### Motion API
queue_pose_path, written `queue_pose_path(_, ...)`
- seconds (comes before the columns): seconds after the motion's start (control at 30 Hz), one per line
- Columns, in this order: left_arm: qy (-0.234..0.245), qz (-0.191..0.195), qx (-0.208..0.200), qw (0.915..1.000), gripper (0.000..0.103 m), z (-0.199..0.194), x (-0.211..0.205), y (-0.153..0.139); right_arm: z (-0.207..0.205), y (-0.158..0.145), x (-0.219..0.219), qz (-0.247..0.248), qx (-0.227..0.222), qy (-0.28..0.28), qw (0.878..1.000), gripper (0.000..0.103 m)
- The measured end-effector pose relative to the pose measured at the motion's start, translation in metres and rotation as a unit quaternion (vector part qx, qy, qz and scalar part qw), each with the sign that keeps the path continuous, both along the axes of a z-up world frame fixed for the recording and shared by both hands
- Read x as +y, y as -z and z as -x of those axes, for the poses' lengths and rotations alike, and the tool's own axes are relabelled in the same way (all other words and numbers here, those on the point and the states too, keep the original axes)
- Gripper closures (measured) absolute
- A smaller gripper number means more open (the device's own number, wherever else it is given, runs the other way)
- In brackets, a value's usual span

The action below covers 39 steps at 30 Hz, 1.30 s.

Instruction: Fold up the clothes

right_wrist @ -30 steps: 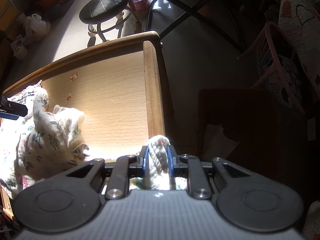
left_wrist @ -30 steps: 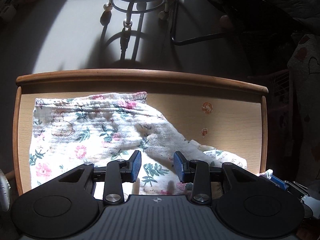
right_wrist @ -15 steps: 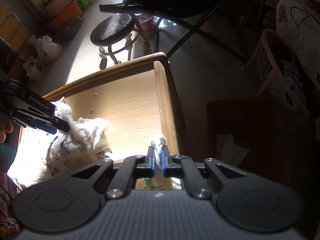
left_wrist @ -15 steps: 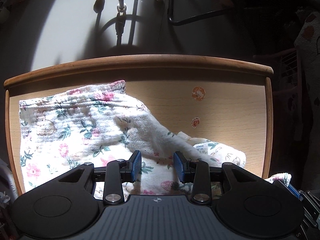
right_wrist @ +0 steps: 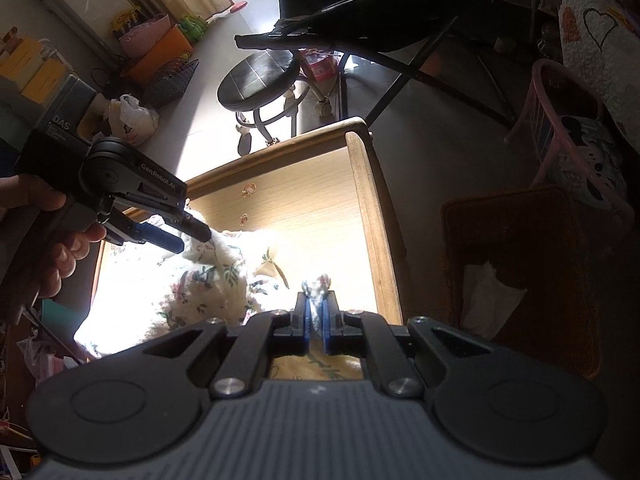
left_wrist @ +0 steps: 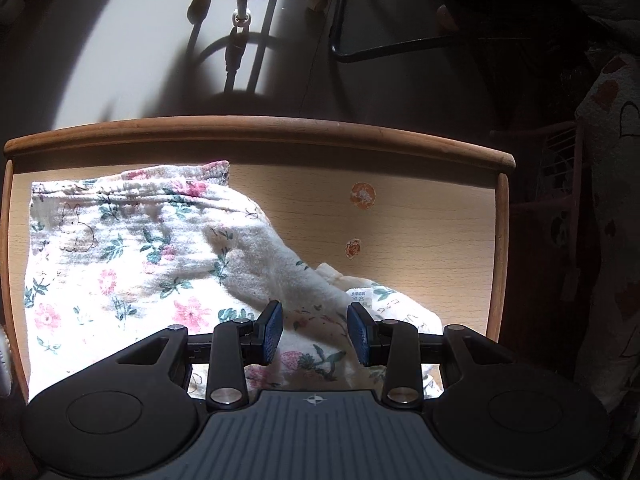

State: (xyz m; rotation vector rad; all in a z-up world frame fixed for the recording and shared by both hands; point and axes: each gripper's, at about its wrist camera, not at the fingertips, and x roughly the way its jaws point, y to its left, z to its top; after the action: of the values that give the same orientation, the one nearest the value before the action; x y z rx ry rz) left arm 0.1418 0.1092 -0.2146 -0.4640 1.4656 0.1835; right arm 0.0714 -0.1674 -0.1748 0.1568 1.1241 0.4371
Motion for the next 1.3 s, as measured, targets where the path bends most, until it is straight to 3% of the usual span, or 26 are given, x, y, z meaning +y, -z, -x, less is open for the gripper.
queue_pose_path(0.1,-0.026,0.011,0.004,0.9996,0.061,-0.003,0.001,0.004,0.002,0.0,-0.001,-0.005,0.001,0.004,1.0,0.096)
queue_pose_path(0.13,-0.038,0.017,0.006,0.9991,0.051,-0.003,0.001,0.007,0.002,0.0,-0.001,-0.007,0.001,0.005,1.0,0.096)
queue_pose_path(0.2,-0.062,0.029,0.005,0.9977,0.041,-0.003,0.002,0.011,0.003,0.0,0.0,-0.01,0.001,0.005,1.0,0.096)
queue_pose_path(0.47,-0.065,0.017,0.032,0.9972,0.042,-0.007,-0.011,0.026,0.005,0.003,-0.004,-0.017,0.004,0.013,1.0,0.096)
queue_pose_path(0.57,-0.056,0.017,0.042,0.9974,0.057,-0.007,-0.013,0.029,0.007,0.004,-0.007,-0.017,0.005,0.015,1.0,0.096)
queue_pose_path(0.63,-0.049,0.018,0.038,0.9979,0.08,-0.006,-0.015,0.028,0.008,0.004,-0.008,-0.017,0.007,0.015,1.0,0.096)
queue_pose_path(0.83,-0.042,0.015,0.006,0.999,0.098,0.003,-0.012,0.018,0.012,0.005,-0.01,-0.021,0.01,0.016,1.0,0.096)
queue_pose_path(1.07,-0.039,0.009,-0.023,0.9989,0.102,0.009,-0.004,-0.002,0.013,-0.003,-0.007,-0.029,0.006,0.016,0.999,0.096)
queue_pose_path(1.3,-0.043,-0.003,-0.076,0.9962,0.102,0.009,0.013,-0.056,0.008,-0.036,0.0,-0.045,-0.021,0.007,0.999,0.096)
